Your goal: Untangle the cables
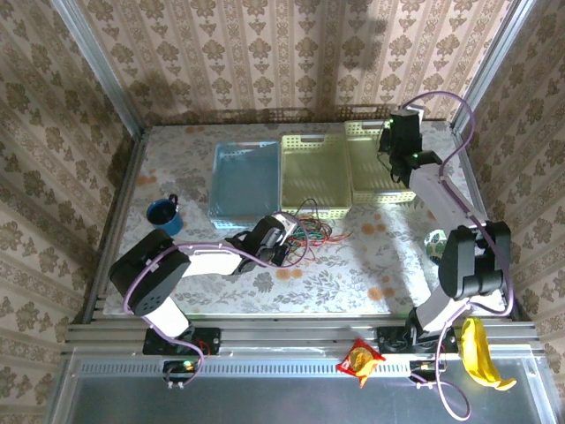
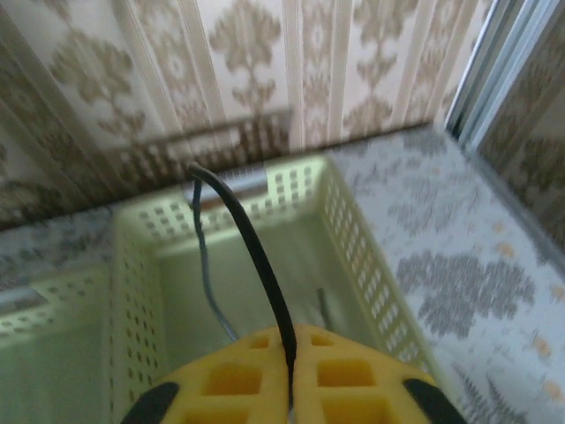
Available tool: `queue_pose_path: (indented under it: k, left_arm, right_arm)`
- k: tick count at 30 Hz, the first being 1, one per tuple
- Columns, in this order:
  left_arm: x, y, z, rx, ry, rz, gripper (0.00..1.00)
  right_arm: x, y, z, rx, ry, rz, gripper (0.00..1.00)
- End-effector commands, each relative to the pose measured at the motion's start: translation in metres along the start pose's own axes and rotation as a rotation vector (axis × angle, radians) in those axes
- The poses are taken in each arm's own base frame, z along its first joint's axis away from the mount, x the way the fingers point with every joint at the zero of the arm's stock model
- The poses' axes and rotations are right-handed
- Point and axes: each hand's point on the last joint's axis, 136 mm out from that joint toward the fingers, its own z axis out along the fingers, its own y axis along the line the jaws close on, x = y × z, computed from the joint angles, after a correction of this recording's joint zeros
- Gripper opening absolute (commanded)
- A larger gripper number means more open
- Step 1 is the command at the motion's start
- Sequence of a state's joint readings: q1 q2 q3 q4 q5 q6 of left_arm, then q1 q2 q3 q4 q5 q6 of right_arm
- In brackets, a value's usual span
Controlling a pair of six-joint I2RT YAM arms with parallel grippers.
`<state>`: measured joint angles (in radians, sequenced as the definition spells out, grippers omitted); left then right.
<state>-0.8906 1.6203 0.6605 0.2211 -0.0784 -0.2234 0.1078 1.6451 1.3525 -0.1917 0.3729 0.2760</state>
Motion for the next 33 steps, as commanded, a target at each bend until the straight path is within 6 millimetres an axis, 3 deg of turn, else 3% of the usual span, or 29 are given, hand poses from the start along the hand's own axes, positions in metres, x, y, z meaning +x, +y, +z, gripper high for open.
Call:
queue_pose_path:
  k: [1,2,5,8,11,14,17,19,21,23,26,29,31,33]
  left_arm:
    - [0.019,0.004,-0.003,-0.023,0.061,0.015,0.0]
    - [0.018,0.004,-0.003,-0.021,0.059,0.017,0.0]
    - [0.015,0.002,-0.003,-0.014,0.056,0.023,0.0]
    - [0.013,0.0,-0.002,-0.002,0.053,0.032,0.0]
    - [0.01,-0.001,-0.002,0.0,0.048,0.033,0.0]
    - [0.009,-0.002,-0.001,0.008,0.044,0.032,0.0]
    - [0.008,-0.003,0.0,0.014,0.043,0.031,0.0]
    - [0.007,-0.004,0.001,0.017,0.042,0.033,0.0]
    - [0.006,-0.006,0.002,0.024,0.042,0.035,0.0]
    - [0.005,-0.007,0.003,0.028,0.043,0.035,0.0]
    - [0.006,-0.008,0.003,0.032,0.047,0.04,0.0]
    - [0.006,-0.008,0.003,0.033,0.049,0.042,0.0]
    - [0.005,-0.008,0.002,0.035,0.046,0.04,0.0]
    - [0.004,-0.008,0.002,0.034,0.046,0.043,0.0]
  right_arm:
    - [0.052,-0.004,0.015,0.007,0.192,0.029,0.29]
    - [0.066,-0.006,0.019,0.011,0.24,0.055,0.4]
    - [0.086,-0.023,0.024,0.044,0.304,0.137,0.53]
    - [0.083,-0.035,0.021,0.045,0.293,0.206,0.58]
    - [0.072,-0.035,0.012,0.015,0.262,0.209,0.63]
    - [0.065,-0.004,-0.01,-0.156,0.258,0.18,0.63]
    - [0.079,0.061,-0.051,-0.466,0.294,0.092,0.63]
    - [0.106,0.11,-0.09,-0.686,0.359,-0.012,0.62]
    - [0.136,0.146,-0.126,-0.852,0.432,-0.11,0.62]
    - [0.166,0.165,-0.147,-0.923,0.505,-0.171,0.62]
    - [0.193,0.176,-0.151,-0.92,0.562,-0.204,0.61]
    - [0.206,0.175,-0.136,-0.861,0.579,-0.194,0.57]
    - [0.213,0.174,-0.126,-0.831,0.58,-0.186,0.51]
    - [0.215,0.176,-0.12,-0.819,0.58,-0.176,0.37]
